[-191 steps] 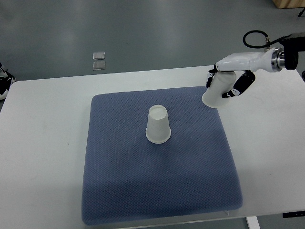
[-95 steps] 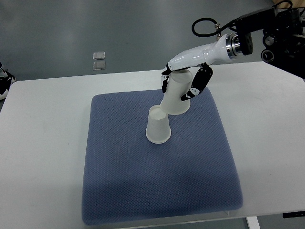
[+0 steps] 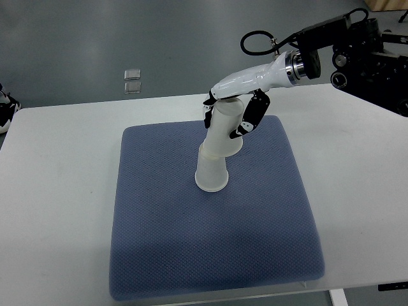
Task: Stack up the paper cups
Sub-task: 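Lower the held cup onto the upside-down cup on the pad, then open the right hand and lift it away from the stacked cups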
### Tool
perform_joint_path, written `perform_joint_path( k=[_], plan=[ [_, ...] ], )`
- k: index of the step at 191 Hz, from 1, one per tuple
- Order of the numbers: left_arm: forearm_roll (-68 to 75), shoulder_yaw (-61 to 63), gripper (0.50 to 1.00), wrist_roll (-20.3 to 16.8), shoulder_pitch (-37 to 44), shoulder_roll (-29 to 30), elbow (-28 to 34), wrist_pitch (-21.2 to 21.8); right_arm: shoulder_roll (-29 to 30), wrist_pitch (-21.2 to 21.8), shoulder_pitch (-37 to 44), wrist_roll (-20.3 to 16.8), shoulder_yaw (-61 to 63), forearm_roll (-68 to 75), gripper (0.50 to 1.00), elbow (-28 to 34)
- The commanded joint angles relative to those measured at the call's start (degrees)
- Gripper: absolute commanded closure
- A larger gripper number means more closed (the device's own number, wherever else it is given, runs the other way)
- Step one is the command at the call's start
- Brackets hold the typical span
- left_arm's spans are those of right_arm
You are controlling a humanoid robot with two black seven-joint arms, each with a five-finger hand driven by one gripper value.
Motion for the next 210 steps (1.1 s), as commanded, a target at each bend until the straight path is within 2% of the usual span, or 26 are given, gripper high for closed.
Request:
perform_joint_path(
  k=[1,45,119,152,196,210],
  plan=[
    [0.00,0.00,0.500,0.00,0.00,0.00,0.00,0.00,1.07,0.00,-0.10,-0.01,-0.01,0.01,0.836,-0.79],
    [0.00,0.00,0.500,0.00,0.00,0.00,0.00,0.00,3.44,-0.09,-0.37,-0.28,0.08,0.01,0.836,-1.31],
    [0.00,0.00,0.500,0.00,0.00,0.00,0.00,0.00,4.23,-1.32,-1.86,-0.36,0.08,0.01,0.832,-3.16],
    [0.00,0.00,0.500,0.00,0.00,0.00,0.00,0.00,4.23,-2.72,-2.74,-0.36,0.08,0.01,0.767,-3.34],
    [0.00,0.00,0.500,0.00,0.00,0.00,0.00,0.00,3.97,-2.72,-3.53,-0.19,0.08,-0.08,0.765,-3.34],
    [0.00,0.00,0.500,0.00,0.00,0.00,0.00,0.00,3.97,-2.81,-3.62,-0.28,0.08,0.01,0.738,-3.25]
  ],
)
